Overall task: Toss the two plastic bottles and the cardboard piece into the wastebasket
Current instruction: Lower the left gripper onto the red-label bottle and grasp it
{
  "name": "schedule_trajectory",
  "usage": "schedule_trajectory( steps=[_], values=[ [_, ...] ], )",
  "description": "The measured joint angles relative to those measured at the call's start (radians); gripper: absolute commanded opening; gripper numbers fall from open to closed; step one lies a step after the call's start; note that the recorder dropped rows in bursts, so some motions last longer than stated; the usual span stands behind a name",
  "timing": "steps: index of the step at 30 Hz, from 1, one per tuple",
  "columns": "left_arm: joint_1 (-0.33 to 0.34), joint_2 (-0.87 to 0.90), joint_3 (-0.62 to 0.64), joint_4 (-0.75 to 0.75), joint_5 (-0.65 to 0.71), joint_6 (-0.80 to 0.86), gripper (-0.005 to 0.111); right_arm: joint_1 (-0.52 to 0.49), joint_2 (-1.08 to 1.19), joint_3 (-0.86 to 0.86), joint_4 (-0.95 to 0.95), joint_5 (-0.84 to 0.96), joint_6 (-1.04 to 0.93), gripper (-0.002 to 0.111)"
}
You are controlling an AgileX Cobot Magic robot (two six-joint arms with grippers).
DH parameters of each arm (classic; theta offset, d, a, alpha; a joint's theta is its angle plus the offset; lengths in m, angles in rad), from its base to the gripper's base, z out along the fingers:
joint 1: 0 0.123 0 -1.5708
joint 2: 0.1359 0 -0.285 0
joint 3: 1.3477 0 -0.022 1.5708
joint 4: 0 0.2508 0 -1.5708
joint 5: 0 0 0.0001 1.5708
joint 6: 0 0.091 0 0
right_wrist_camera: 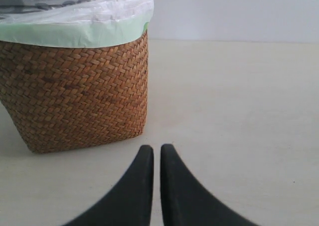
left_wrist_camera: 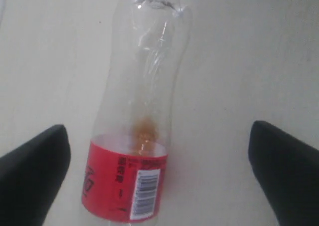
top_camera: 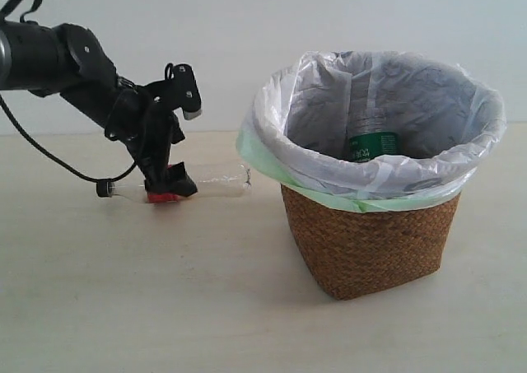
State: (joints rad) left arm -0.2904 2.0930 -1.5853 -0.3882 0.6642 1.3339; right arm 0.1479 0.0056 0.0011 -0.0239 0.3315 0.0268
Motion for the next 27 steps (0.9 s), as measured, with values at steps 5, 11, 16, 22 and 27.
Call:
schedule_trajectory(
  steps=[5, 11, 16, 22, 27],
  values=[
    [0.0, 0.063, 0.0, -0.052, -0.106, 0.123, 0.089, 0.0, 0.0, 0.0, 0.0, 0.0, 0.0, 0.002],
    [0.0, 0.123, 0.0, -0.212, -0.155, 0.278, 0.089, 0.0, 0.0, 0.0, 0.0, 0.0, 0.0, 0.002],
    [0.0, 0.16, 0.0, -0.262, -0.208, 0.309, 0.089, 0.0, 0.0, 0.0, 0.0, 0.0, 0.0, 0.002],
    [0.0, 0.196, 0.0, -0.275, -0.218, 0.316, 0.078, 0.0, 0.0, 0.0, 0.0, 0.0, 0.0, 0.002],
    [0.0, 0.2, 0.0, -0.281, -0.222, 0.307, 0.024, 0.0, 0.0, 0.0, 0.0, 0.0, 0.0, 0.002]
  ],
)
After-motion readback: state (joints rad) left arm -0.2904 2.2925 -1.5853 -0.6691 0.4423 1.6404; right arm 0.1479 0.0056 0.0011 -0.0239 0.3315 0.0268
